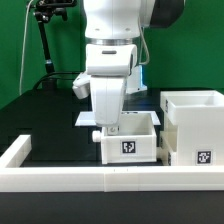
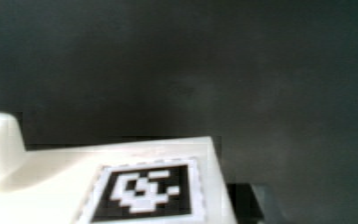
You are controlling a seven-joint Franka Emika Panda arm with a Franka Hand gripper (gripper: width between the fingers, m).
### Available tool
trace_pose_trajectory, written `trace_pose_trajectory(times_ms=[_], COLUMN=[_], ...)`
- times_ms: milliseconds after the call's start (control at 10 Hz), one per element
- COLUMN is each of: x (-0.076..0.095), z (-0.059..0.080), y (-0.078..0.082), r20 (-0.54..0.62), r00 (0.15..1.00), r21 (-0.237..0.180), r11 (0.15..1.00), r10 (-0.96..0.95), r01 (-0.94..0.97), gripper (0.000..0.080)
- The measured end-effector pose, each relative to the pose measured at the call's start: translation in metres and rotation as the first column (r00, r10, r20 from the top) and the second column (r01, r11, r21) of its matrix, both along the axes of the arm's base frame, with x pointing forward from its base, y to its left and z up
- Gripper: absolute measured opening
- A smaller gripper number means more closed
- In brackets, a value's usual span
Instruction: Assemble drawer
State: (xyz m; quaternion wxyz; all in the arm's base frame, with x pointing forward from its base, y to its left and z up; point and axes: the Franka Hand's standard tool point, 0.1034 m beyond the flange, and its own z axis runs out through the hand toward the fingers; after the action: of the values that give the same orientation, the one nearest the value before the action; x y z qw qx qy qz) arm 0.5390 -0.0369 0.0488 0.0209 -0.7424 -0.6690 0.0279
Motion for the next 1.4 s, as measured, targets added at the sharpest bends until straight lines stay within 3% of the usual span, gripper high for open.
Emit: trace_pose_trajectory(times_ms=[400,800,1100,1400], x=[0.007,0.005,0.008,0.007], z=[0.010,0.008,0.011,0.008], y=[0.007,0.007,0.020,0.017], r20=[0.017,0.012,0.013,0.009], r00=[1.000,1.000,0.995,0.996], r21=[0.002,0.003,-0.016,-0.015], r11=[1.000,1.000,0.995,0.996], r10=[0.019,0.020,0.100,0.090], r01=[-0.019,-0.020,-0.100,-0.090], gripper=[0.0076,0.0076,0.0069,0.0056])
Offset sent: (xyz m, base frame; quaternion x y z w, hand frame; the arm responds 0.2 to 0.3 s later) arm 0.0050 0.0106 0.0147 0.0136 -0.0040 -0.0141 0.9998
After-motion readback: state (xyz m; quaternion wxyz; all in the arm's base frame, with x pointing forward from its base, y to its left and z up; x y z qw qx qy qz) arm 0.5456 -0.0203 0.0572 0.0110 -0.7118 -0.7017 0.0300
